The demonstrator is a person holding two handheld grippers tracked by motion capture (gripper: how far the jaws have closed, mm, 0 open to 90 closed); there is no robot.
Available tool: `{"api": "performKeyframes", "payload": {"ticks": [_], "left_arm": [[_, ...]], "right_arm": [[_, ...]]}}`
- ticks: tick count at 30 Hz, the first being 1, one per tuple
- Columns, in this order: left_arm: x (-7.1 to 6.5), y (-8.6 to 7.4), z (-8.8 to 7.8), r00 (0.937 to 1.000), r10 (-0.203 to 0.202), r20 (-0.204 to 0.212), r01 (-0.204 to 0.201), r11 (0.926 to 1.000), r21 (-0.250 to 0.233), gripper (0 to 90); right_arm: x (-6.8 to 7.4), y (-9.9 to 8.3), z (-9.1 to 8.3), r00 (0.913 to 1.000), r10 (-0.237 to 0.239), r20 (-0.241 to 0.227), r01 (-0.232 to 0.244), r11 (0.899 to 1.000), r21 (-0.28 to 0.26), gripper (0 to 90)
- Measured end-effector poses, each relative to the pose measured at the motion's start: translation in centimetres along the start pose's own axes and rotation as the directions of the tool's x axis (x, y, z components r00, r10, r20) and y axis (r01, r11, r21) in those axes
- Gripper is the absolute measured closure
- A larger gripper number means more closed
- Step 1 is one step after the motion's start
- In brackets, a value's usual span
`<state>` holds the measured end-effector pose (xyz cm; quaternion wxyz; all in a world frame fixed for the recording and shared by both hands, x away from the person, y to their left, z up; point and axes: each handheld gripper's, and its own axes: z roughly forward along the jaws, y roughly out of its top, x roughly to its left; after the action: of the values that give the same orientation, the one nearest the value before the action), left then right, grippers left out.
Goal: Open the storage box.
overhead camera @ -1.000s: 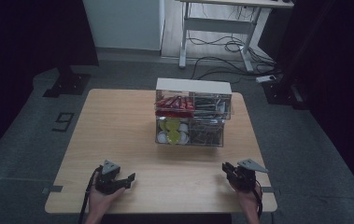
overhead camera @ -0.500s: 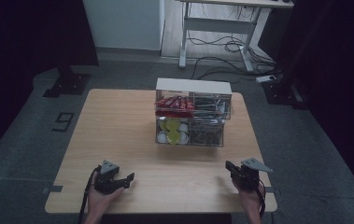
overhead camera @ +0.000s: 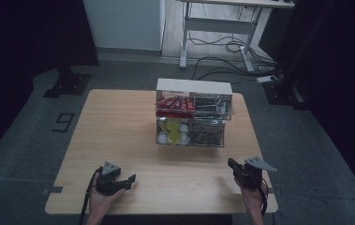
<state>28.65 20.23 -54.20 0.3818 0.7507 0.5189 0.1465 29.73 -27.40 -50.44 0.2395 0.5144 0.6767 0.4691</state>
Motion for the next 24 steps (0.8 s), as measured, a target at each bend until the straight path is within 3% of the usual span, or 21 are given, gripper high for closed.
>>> {"api": "performKeyframes", "payload": {"ticks": [10, 24], "left_arm": [[0.0, 0.0, -0.2, 1.0, -0.007, 0.002, 0.007, 1.0, -0.006, 27.4], [0.0, -0.1, -0.2, 0.9999, -0.012, 0.007, 0.012, 0.9999, -0.008, 27.3]], "right_arm": [[0.4, 1.1, 0.7, 0.9998, 0.003, -0.021, -0.003, 1.0, -0.009, 89.5], [1.7, 2.9, 2.6, 0.9982, -0.029, -0.053, 0.028, 1.0, -0.014, 89.5]]}}
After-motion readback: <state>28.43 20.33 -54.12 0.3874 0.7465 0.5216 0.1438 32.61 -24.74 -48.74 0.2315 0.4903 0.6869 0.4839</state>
